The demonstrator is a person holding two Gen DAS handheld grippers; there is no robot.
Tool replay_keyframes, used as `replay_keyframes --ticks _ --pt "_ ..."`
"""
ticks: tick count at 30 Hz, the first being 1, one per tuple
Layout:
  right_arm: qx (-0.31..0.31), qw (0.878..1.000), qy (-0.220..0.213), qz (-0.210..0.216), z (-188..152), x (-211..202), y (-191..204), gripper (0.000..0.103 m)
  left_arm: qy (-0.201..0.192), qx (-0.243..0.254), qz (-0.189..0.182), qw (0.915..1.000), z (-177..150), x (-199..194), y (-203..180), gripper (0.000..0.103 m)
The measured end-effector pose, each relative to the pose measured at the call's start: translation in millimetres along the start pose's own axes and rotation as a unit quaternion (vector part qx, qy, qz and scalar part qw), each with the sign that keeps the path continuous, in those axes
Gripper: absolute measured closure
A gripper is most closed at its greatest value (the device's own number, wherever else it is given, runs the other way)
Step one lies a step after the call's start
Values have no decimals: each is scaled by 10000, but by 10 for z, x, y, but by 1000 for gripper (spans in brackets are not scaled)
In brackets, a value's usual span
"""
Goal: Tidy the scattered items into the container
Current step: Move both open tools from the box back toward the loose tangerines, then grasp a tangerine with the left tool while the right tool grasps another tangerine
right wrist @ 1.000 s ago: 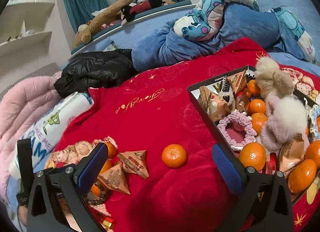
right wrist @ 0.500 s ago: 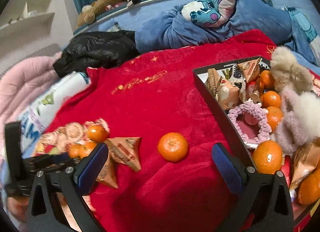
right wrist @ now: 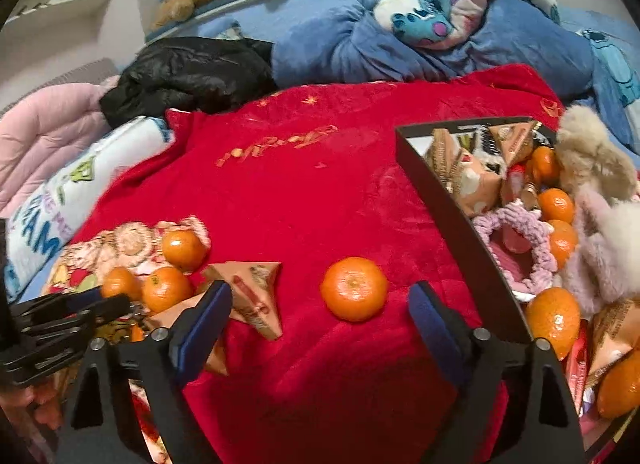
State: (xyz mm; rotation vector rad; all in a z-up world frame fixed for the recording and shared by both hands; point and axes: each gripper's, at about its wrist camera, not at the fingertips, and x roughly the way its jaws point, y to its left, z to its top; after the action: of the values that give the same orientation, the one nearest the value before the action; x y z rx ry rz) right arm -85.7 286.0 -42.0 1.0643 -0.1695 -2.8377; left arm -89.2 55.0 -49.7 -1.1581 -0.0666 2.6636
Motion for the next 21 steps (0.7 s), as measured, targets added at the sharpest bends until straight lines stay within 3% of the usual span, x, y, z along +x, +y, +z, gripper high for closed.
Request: replay_keyframes --ticks 3,6,8,10,17,21 --pt "-24 9995 275 -165 -7 142 3 18 -24 -64 35 10000 -8 -42 38 66" --pt "-141 9991 378 -142 5 230 35 31 -100 26 54 9999 -14 -92 27 66" --pt "-214 9987 410 -214 1 287 57 33 -152 135 71 9998 -18 -129 -10 66" --pt "-239 9972 576 -410 -9 394 53 42 -149 192 66 9997 -7 -138 -41 66" --pt "-243 9980 410 -418 -32 375 42 45 -195 135 95 9997 25 -162 -90 66" --pt "60 9985 325 -435 -29 286 -44 63 -228 174 51 9996 15 -210 -119 66"
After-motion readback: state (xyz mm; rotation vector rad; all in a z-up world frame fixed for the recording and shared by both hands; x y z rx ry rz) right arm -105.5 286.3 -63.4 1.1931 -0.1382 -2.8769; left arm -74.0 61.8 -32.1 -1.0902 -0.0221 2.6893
